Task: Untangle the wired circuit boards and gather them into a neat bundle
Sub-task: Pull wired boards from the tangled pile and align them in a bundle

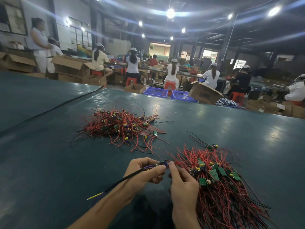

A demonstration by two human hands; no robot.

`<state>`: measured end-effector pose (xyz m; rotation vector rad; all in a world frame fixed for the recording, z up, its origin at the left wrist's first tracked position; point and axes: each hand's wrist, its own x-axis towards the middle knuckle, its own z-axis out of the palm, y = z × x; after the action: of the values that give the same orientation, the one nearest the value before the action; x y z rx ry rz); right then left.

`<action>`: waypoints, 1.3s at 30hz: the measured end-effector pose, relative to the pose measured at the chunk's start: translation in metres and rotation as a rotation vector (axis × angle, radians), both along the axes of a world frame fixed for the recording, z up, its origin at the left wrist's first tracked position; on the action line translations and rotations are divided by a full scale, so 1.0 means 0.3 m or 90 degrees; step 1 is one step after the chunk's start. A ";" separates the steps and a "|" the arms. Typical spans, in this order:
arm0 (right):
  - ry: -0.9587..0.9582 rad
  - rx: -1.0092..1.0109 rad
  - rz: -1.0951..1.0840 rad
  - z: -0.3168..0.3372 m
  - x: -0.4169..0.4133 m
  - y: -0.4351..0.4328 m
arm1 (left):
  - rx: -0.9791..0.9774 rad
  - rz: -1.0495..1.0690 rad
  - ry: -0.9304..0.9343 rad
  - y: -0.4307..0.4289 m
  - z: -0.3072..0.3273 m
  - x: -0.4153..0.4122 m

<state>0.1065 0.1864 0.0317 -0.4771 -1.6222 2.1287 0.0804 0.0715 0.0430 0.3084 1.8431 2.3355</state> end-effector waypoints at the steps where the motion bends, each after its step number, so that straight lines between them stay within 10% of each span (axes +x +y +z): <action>1: -0.006 -0.020 -0.032 0.002 -0.008 0.020 | -0.006 -0.004 0.004 -0.001 0.002 0.000; 8: 0.024 -0.207 -0.187 0.047 -0.017 0.162 | 0.008 -0.012 -0.012 -0.022 0.021 -0.006; 14: 0.121 -0.183 -0.022 0.047 0.007 0.129 | 0.347 0.072 -0.190 0.009 0.034 -0.010; 21: 0.132 -0.144 0.080 0.035 0.007 0.103 | 0.385 0.072 -0.133 -0.043 0.061 -0.027; 31: 0.034 0.042 0.213 0.018 0.016 0.037 | -0.137 -0.168 0.009 -0.048 0.030 -0.014; 39: 0.005 -0.001 0.134 0.004 0.002 0.039 | -0.210 -0.106 0.029 -0.070 0.043 -0.022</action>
<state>0.1072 0.1981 0.0329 -0.3081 -1.7337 2.2789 0.0738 0.0504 0.0558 0.4535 2.0929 1.8930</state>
